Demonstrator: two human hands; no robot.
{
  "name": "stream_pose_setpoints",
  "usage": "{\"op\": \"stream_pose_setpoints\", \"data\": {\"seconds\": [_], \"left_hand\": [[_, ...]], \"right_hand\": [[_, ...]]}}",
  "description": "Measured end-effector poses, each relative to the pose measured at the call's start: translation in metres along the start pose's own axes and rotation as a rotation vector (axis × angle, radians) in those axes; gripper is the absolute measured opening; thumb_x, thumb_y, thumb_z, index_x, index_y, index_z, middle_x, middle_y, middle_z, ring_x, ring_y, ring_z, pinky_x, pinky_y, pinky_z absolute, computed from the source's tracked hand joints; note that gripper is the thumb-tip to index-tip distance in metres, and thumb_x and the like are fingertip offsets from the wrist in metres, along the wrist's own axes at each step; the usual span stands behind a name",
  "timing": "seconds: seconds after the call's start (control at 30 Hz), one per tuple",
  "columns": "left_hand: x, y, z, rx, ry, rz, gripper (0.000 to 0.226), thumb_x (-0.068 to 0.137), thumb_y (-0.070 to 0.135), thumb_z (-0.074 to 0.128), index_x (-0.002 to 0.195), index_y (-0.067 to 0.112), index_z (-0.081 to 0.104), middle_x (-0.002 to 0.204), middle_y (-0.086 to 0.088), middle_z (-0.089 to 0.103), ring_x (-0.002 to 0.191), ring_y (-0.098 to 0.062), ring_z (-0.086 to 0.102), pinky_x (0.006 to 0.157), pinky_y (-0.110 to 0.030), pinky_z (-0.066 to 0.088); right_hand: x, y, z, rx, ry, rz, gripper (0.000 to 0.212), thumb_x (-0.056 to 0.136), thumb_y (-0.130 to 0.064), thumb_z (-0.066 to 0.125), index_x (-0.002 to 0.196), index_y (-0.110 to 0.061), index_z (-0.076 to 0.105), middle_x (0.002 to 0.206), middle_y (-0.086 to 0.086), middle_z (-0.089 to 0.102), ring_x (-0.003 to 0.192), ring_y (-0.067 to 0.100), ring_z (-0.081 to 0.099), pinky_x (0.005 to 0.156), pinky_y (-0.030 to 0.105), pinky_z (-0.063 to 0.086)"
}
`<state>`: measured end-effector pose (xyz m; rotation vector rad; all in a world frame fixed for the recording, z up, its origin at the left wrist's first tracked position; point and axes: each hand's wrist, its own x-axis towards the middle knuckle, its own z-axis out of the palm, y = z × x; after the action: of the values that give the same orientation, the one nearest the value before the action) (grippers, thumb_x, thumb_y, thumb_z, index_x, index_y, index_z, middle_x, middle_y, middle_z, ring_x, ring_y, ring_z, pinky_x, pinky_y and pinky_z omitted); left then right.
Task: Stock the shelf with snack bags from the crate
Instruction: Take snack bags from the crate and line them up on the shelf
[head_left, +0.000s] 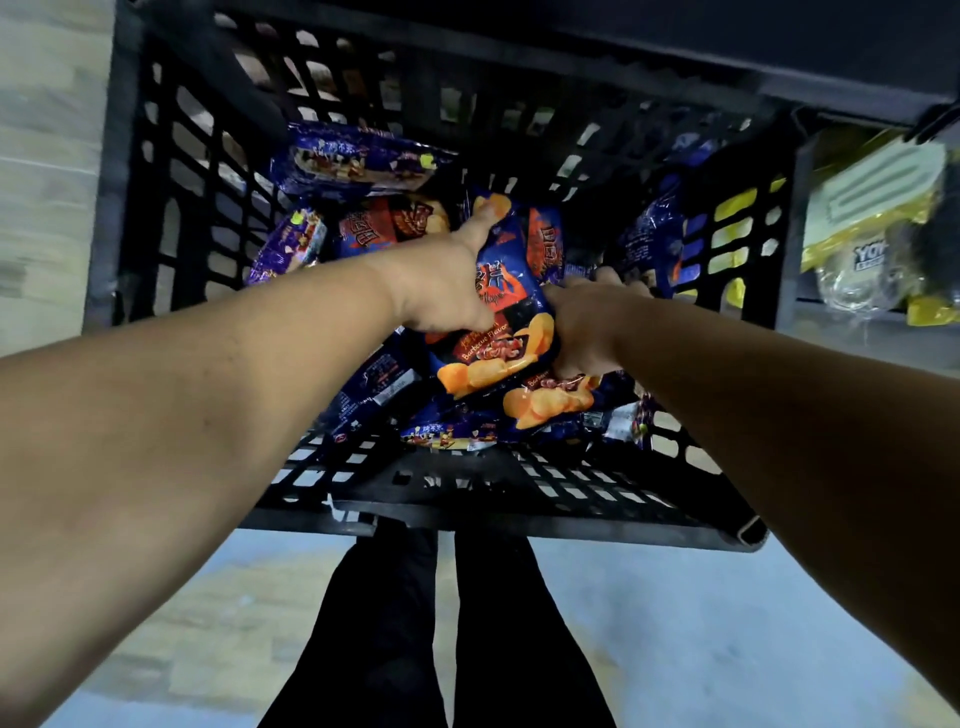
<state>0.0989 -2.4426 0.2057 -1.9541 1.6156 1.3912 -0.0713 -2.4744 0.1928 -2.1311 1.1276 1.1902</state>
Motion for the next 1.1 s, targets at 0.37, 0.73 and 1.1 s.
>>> {"op": "stream_pose_setpoints", "data": {"seconds": [0.37, 0.73, 1.1], "left_hand": [[-0.023, 0.019, -0.017, -0.198, 0.063, 0.058, 0.098, 0.082, 0.013, 0.073, 0.151, 0.040, 0.010, 0.111, -0.001, 0.061, 0.057, -0.012, 0.056, 0.045, -0.020, 0.044], [-0.067, 0.038, -0.061, 0.054, 0.229, 0.016, 0.088, 0.082, 0.023, 0.066, 0.148, 0.046, 0.013, 0.080, 0.006, 0.064, 0.078, -0.018, 0.057, 0.088, -0.038, 0.039], [-0.137, 0.058, -0.121, 0.197, 0.522, 0.046, 0.085, 0.078, 0.031, 0.059, 0.145, 0.052, 0.012, 0.128, 0.000, 0.056, 0.118, -0.026, 0.051, 0.098, -0.047, 0.030]], "right_hand": [[-0.024, 0.013, -0.022, -0.127, -0.154, 0.124, 0.081, 0.073, -0.062, 0.071, 0.139, -0.022, 0.044, 0.140, 0.006, 0.046, 0.133, 0.033, 0.026, 0.105, 0.057, 0.027], [-0.067, 0.031, -0.064, 0.153, 0.174, 0.081, 0.072, 0.080, -0.036, 0.076, 0.137, -0.015, 0.036, 0.125, 0.008, 0.059, 0.113, 0.032, 0.057, 0.093, 0.045, 0.049], [-0.159, 0.048, -0.148, 0.206, 0.378, 0.020, 0.071, 0.079, -0.026, 0.078, 0.139, -0.019, 0.040, 0.129, 0.006, 0.058, 0.116, 0.029, 0.055, 0.086, 0.030, 0.043]]}}
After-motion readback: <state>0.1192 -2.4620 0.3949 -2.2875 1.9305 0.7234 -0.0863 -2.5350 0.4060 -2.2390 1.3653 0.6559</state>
